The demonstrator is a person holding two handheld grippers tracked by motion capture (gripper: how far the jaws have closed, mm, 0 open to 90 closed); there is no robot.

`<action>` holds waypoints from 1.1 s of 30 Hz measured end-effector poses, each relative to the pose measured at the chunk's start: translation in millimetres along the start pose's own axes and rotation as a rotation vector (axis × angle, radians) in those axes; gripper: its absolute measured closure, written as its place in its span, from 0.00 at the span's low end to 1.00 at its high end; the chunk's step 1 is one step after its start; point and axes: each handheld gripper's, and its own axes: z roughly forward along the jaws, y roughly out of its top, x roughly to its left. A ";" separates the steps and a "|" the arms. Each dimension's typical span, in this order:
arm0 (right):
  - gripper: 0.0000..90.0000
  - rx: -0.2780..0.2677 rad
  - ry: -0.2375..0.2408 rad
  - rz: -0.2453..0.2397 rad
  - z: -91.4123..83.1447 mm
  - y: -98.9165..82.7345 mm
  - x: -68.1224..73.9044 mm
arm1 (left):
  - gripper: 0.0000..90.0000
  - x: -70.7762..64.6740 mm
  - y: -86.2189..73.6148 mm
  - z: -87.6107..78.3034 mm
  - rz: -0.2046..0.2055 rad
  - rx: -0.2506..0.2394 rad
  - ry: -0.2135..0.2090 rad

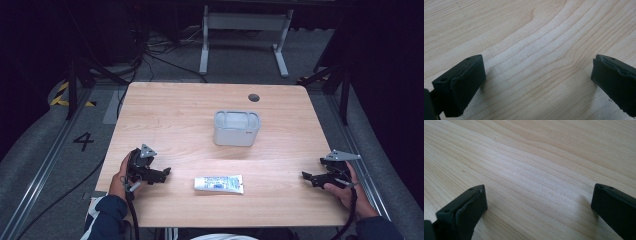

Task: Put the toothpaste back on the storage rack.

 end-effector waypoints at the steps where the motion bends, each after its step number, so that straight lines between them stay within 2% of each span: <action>1: 0.01 0.000 0.000 -0.001 0.1 0.0 0.0 | 0.00 0.2 1.8 1.5 -0.003 0.000 -0.001; 9: 0.01 0.000 0.005 0.001 0.6 0.7 0.3 | 0.00 4.2 0.7 0.3 0.037 0.003 -0.032; 10: 0.01 0.000 0.005 0.001 0.7 0.8 0.3 | 0.00 6.6 0.9 -0.6 0.072 0.003 -0.039; 12: 0.01 0.000 0.004 0.001 0.7 0.7 0.3 | 0.00 8.0 0.6 -1.4 0.085 0.014 -0.064; 13: 0.01 -0.001 0.004 0.001 0.7 0.7 0.4 | 0.00 9.4 1.2 -2.9 0.116 0.033 -0.092; 15: 0.01 -0.001 0.003 0.002 0.6 0.7 0.4 | 0.01 9.2 2.3 -5.6 0.167 0.057 -0.114; 18: 0.01 0.000 0.004 0.001 0.7 0.8 0.4 | 0.07 10.5 8.5 -8.4 0.198 0.109 -0.145; 20: 0.01 0.000 0.006 -0.001 1.1 1.2 0.3 | 0.23 7.8 12.2 -12.6 0.226 0.111 -0.153; 21: 0.01 0.000 0.006 -0.001 1.3 1.4 0.3 | 0.26 4.5 14.8 -14.5 0.236 0.117 -0.146; 22: 0.01 0.000 0.006 -0.001 1.3 1.4 0.3 | 0.20 4.5 14.8 -14.5 0.236 0.117 -0.146; 23: 0.01 0.000 0.006 -0.001 1.3 1.4 0.3 | 0.20 -3.2 19.7 -19.7 0.266 0.108 -0.143; 24: 0.01 0.000 0.006 -0.001 1.3 1.4 0.3 | 0.20 -3.2 19.7 -19.7 0.266 0.108 -0.143; 25: 0.01 0.000 0.007 -0.001 1.3 1.4 0.3 | 0.21 -8.8 25.3 -24.1 0.302 0.109 -0.141; 27: 0.01 0.000 0.006 -0.002 1.2 1.3 0.3 | 0.21 -11.7 27.8 -25.3 0.305 0.105 -0.149; 29: 0.01 0.000 0.006 -0.001 1.1 1.2 0.4 | 0.21 -17.2 33.6 -28.1 0.328 0.108 -0.161; 30: 0.01 0.000 0.006 0.000 0.9 1.0 0.6 | 0.22 -23.8 39.7 -30.4 0.362 0.115 -0.172; 31: 0.01 0.000 0.006 0.000 0.9 1.0 0.6 | 0.22 -23.8 39.7 -30.4 0.362 0.115 -0.172; 33: 0.01 0.000 0.006 0.000 0.8 1.0 0.6 | 0.22 -32.3 45.9 -33.3 0.401 0.115 -0.181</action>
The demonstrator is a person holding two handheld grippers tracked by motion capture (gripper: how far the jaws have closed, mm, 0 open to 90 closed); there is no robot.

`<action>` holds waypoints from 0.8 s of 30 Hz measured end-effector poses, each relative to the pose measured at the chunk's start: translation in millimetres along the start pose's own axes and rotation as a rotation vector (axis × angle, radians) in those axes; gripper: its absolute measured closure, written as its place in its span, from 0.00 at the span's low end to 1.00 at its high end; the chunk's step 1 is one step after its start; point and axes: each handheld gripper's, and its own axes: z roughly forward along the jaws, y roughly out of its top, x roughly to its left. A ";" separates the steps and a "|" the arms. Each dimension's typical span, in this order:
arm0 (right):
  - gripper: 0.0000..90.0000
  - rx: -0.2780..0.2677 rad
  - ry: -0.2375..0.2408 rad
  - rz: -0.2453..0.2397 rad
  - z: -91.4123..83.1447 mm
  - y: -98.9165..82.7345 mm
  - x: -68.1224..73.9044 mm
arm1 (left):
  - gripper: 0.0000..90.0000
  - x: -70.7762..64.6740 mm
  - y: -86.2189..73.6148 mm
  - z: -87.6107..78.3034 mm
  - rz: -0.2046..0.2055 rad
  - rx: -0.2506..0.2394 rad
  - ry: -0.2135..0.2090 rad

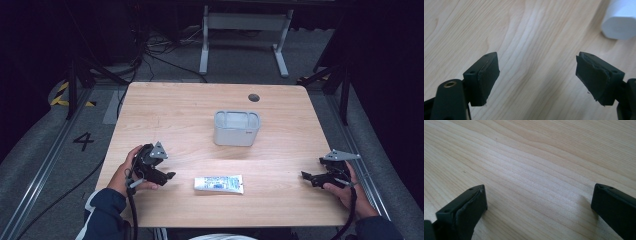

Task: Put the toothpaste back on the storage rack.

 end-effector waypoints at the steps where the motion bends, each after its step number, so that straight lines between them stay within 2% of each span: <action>1: 0.01 0.000 0.000 0.000 0.0 0.0 0.0 | 0.22 -4.6 6.8 -1.3 0.030 0.004 -0.014; 4: 0.01 0.000 0.000 0.000 0.0 0.0 0.0 | 0.22 -10.2 14.4 -1.5 0.052 0.007 -0.029; 7: 0.01 0.000 0.000 0.000 0.0 0.0 0.0 | 0.22 -18.2 25.3 0.0 0.095 0.017 -0.045; 8: 0.01 0.000 0.000 0.000 0.0 0.0 0.0 | 0.22 -23.3 32.2 1.6 0.122 0.027 -0.055; 9: 0.01 0.000 0.000 0.000 0.0 0.0 0.0 | 0.22 -23.3 32.2 1.6 0.122 0.027 -0.055; 12: 0.01 0.000 0.000 0.000 0.0 0.0 0.0 | 0.22 -32.7 45.6 4.6 0.169 0.050 -0.082; 14: 0.01 0.000 0.000 0.000 0.0 0.0 0.0 | 0.21 -35.6 49.0 5.4 0.179 0.060 -0.088; 18: 0.01 0.000 0.000 0.000 0.0 0.0 0.0 | 0.22 -44.4 63.0 8.3 0.240 0.073 -0.125; 21: 0.01 0.000 0.000 0.000 0.0 0.0 0.0 | 0.22 -50.6 73.0 14.1 0.278 0.096 -0.150; 24: 0.01 0.000 0.000 0.000 0.0 0.0 0.0 | 0.22 -54.8 79.8 20.6 0.298 0.117 -0.163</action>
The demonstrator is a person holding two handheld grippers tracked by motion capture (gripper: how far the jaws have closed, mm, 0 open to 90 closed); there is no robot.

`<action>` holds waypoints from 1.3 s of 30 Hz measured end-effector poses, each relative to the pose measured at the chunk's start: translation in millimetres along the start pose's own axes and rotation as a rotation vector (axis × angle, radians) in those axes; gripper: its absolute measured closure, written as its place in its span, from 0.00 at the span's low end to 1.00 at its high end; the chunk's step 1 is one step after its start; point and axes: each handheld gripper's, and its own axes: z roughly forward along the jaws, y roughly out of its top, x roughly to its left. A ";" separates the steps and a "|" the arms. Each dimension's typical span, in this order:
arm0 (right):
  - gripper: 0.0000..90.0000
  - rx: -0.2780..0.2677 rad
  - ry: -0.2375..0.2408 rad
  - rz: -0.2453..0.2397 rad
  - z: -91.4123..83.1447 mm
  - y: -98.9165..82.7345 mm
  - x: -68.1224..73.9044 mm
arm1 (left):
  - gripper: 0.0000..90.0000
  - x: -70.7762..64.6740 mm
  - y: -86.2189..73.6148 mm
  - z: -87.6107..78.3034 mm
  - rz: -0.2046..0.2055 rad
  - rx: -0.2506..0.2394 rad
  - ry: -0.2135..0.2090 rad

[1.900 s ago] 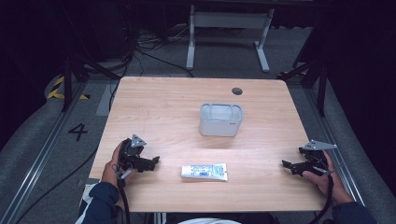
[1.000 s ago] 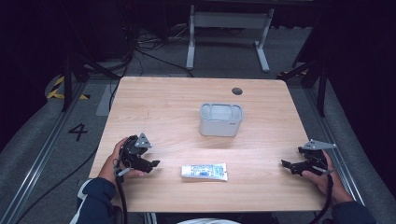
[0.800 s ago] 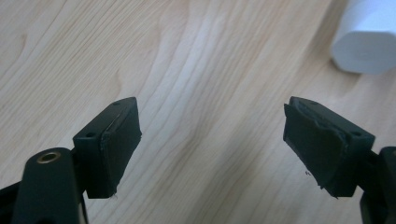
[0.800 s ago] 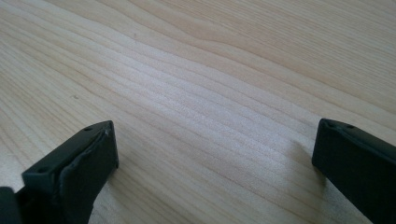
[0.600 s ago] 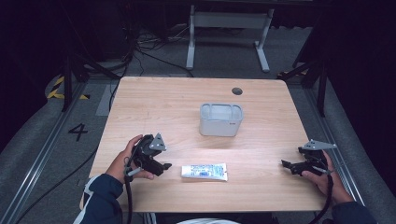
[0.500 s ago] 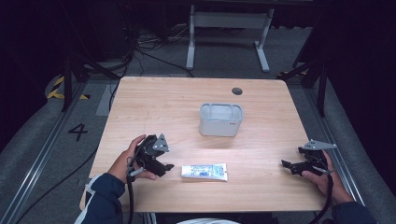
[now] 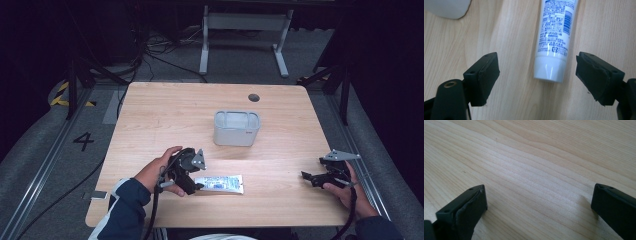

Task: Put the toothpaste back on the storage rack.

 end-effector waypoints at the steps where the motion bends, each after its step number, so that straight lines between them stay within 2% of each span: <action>1: 0.01 0.000 0.000 0.000 0.0 0.0 0.0 | 0.22 -0.7 3.6 3.0 0.013 0.015 -0.006; 3: 0.01 0.000 0.000 0.000 0.0 0.0 0.0 | 0.24 -1.3 9.3 7.9 0.037 0.038 -0.012; 6: 0.01 0.000 0.000 0.000 0.0 0.0 0.1 | 0.26 -4.1 16.3 15.8 0.051 0.081 -0.017; 9: 0.01 -0.001 0.000 0.000 -0.1 -0.2 0.1 | 0.26 -4.9 22.2 22.9 0.066 0.114 -0.042; 21: 0.01 -0.001 0.000 0.000 -0.1 -0.2 0.1 | 0.29 -8.5 41.2 36.9 0.099 0.129 -0.078; 25: 0.01 0.000 0.000 0.000 -0.1 -0.2 0.1 | 0.29 -8.6 50.5 45.3 0.115 0.149 -0.095; 29: 0.01 0.000 0.000 0.000 -0.1 -0.2 0.1 | 0.35 -9.3 57.4 52.8 0.113 0.176 -0.109; 36: 0.01 0.000 0.000 0.000 -0.1 -0.2 0.1 | 0.37 -11.4 63.7 62.1 0.133 0.191 -0.122; 39: 0.01 0.000 0.000 0.000 -0.1 -0.2 0.1 | 0.40 -11.6 66.3 67.6 0.143 0.220 -0.133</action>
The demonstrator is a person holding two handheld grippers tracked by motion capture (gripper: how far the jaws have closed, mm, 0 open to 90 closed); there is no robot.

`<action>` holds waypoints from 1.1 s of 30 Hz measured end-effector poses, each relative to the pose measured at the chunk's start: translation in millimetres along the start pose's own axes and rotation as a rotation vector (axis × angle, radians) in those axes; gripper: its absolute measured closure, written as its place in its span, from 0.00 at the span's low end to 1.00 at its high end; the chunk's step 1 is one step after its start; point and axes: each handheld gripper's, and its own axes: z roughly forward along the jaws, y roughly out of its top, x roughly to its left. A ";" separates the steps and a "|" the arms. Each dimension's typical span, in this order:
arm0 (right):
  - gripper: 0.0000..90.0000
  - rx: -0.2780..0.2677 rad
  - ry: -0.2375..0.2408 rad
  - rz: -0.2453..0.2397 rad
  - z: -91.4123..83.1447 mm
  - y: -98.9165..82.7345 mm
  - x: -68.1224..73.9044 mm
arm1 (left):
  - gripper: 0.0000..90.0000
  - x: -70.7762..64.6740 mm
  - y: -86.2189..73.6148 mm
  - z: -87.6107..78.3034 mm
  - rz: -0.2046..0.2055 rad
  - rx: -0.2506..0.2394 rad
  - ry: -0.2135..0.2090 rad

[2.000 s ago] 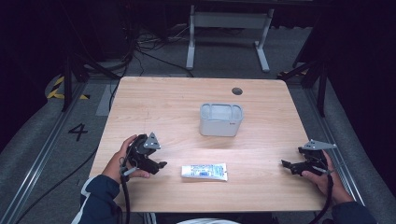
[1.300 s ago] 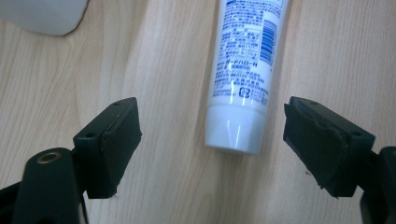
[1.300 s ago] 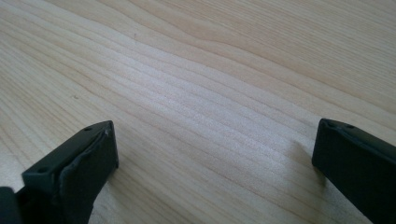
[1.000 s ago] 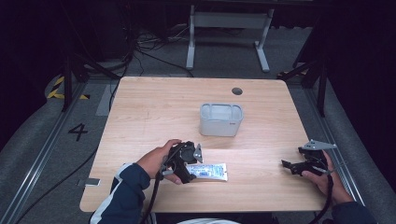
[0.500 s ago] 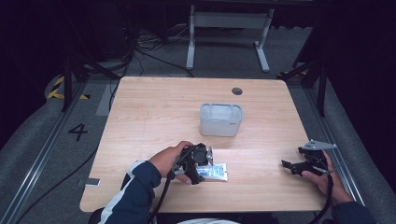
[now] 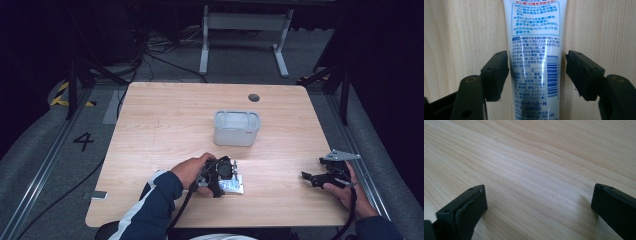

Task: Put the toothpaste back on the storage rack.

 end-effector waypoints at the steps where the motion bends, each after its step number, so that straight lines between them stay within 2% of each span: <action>1: 0.01 0.000 0.000 0.000 0.0 0.0 0.0 | 0.41 0.3 1.3 2.2 0.004 0.017 0.001; 11: 0.01 0.000 0.000 0.000 0.0 0.0 0.0 | 0.44 4.8 11.7 6.0 -0.022 0.040 -0.033; 16: 0.01 0.000 0.000 0.000 0.0 0.0 0.0 | 0.46 5.5 14.1 6.2 -0.017 0.037 -0.040; 26: 0.01 0.000 0.000 0.000 0.0 0.0 0.0 | 0.51 4.3 14.7 5.6 -0.008 0.037 -0.033; 29: 0.01 0.000 0.000 0.000 0.0 0.0 0.0 | 0.55 3.0 14.6 4.1 0.003 0.044 -0.030; 33: 0.01 0.000 0.000 0.000 0.0 0.0 0.0 | 0.61 2.4 13.8 2.9 -0.005 0.034 -0.021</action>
